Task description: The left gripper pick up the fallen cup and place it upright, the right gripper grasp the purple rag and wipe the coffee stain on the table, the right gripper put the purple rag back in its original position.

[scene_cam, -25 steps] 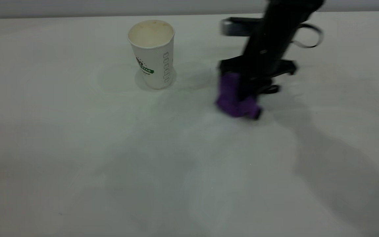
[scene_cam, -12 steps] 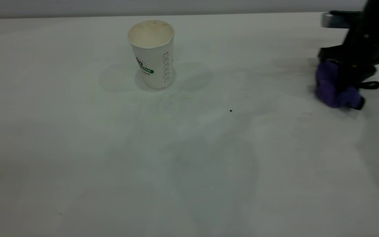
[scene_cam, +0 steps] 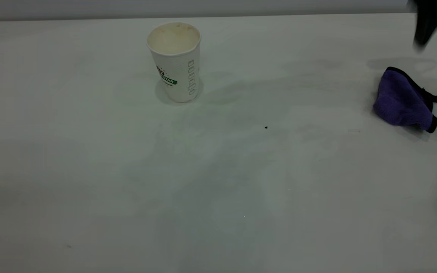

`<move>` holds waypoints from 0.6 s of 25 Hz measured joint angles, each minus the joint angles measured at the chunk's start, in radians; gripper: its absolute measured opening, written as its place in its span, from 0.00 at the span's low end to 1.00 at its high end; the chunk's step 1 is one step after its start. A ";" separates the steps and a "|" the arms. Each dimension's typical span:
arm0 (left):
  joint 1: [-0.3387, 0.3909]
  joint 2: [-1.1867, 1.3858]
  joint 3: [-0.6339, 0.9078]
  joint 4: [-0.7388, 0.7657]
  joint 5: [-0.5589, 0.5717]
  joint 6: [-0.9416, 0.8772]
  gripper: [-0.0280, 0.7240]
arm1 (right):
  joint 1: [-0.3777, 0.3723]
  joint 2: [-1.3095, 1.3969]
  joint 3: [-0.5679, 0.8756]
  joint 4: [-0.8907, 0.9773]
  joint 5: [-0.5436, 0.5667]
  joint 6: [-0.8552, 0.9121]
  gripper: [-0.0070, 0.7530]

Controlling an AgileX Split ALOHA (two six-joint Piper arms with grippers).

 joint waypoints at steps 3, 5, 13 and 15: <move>0.000 0.000 0.000 0.000 0.000 0.000 0.40 | 0.000 -0.190 0.000 0.011 0.132 -0.020 0.96; 0.000 0.000 0.000 0.000 0.000 0.000 0.40 | 0.000 -0.309 0.000 0.011 0.234 -0.023 0.96; 0.000 0.000 0.000 0.000 0.000 0.000 0.40 | 0.000 -0.790 0.136 0.013 0.324 -0.030 0.96; 0.000 0.000 0.000 0.000 0.000 0.000 0.40 | 0.000 -0.925 0.239 0.019 0.328 -0.030 0.95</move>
